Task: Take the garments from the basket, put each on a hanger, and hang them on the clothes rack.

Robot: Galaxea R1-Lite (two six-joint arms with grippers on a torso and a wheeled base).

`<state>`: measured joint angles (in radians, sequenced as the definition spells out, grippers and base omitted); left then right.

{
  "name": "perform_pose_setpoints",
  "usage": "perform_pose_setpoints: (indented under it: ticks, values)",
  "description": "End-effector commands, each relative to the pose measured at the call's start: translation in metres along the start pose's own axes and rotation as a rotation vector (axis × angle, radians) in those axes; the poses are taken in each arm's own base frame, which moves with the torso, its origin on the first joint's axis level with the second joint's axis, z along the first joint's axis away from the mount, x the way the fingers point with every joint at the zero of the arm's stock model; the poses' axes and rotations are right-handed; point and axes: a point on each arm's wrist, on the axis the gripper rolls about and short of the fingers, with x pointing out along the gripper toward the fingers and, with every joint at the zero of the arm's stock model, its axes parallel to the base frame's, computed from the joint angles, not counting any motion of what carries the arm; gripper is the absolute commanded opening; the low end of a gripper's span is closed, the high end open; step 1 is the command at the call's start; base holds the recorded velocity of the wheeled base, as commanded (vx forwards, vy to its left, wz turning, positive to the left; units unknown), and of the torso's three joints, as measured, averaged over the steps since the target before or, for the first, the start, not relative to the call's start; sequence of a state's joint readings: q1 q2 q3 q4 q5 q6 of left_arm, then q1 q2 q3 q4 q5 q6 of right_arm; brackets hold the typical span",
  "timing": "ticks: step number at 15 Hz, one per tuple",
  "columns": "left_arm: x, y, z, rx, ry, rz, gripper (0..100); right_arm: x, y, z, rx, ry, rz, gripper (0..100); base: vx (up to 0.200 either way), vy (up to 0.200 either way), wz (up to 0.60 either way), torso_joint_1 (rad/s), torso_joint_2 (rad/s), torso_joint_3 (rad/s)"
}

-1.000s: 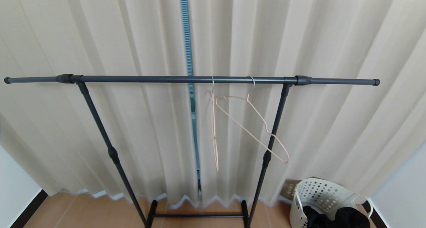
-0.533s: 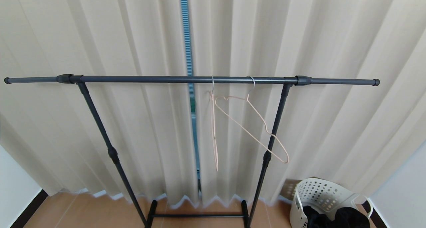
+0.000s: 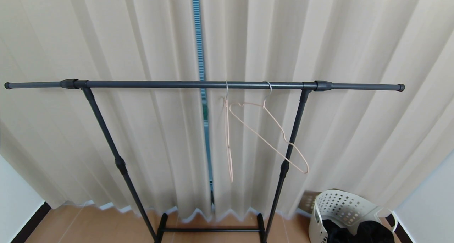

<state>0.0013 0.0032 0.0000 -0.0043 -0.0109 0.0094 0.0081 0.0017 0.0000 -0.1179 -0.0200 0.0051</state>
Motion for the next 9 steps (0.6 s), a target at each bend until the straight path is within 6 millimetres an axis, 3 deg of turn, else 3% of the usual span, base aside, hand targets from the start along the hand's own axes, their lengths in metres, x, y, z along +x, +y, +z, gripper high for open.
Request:
perform_pose_setpoints:
  ticks: [1,4,9]
  values:
    - [0.0001,0.0000,0.0001,0.000,0.001,0.000,100,0.0000,0.0000,0.0000,0.000,0.000,0.001,100,0.000,0.000,0.00,0.000,0.00,0.000]
    - [0.0001,0.0000,0.0001,0.000,0.001,0.000,100,0.0000,0.0000,0.0000,-0.002,0.000,0.000,100,0.000,0.000,0.00,0.000,0.00,0.000]
    - [0.0001,0.0000,0.0001,-0.002,0.001,-0.001,100,0.0000,0.0000,0.0000,-0.002,0.000,0.001,100,0.000,0.000,0.00,-0.130,0.31,0.163]
